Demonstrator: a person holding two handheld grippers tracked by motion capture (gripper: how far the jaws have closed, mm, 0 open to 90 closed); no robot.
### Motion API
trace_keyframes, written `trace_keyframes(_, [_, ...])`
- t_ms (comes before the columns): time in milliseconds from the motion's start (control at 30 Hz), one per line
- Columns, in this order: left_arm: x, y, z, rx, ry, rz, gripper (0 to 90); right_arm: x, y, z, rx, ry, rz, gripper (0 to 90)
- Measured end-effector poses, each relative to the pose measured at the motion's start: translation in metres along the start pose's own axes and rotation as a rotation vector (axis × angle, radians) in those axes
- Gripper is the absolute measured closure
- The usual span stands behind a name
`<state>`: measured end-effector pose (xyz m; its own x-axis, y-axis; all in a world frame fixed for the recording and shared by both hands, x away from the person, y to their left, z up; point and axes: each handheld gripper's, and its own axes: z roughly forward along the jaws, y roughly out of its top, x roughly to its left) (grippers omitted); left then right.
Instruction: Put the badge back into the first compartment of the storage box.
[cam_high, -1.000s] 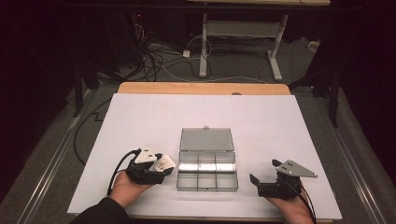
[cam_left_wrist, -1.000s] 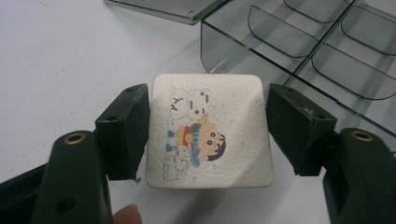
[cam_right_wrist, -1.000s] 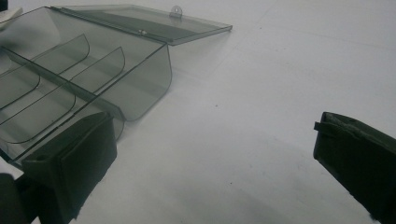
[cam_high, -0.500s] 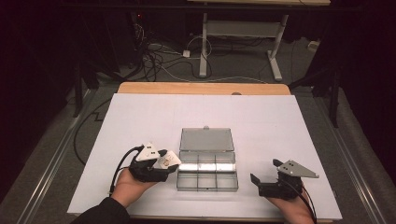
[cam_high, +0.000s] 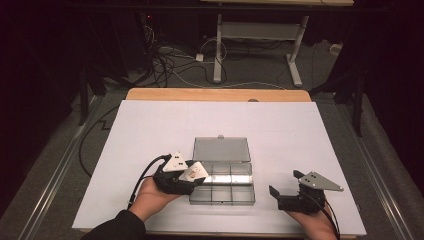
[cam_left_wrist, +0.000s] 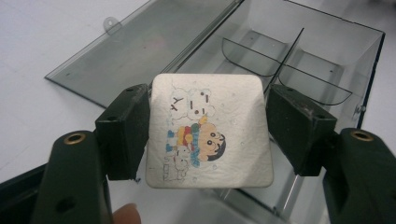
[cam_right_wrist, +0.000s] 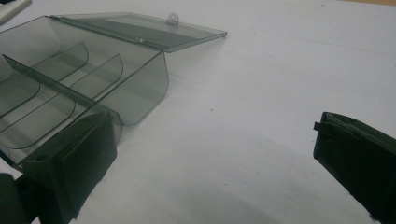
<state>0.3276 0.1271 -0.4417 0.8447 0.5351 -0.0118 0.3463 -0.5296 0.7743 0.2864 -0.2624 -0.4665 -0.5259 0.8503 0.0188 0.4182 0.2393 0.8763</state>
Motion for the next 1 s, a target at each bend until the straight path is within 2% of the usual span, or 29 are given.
trace_keyframes(100, [0.000,0.004,0.009,0.017,-0.039,0.013,31.5,0.000,0.000,0.000,-0.001,0.001,0.002,0.0])
trace_keyframes(333, [-0.001,0.007,0.026,0.055,-0.063,0.030,31.4,0.000,0.000,-0.001,-0.003,0.001,0.011,0.0])
trace_keyframes(600, [-0.003,0.006,0.035,0.101,-0.056,0.050,31.4,0.000,0.000,-0.002,-0.009,-0.003,0.016,0.0])
trace_keyframes(1000, [-0.002,0.008,0.038,0.112,-0.056,0.055,31.2,0.001,0.000,-0.003,-0.010,-0.003,0.014,0.0])
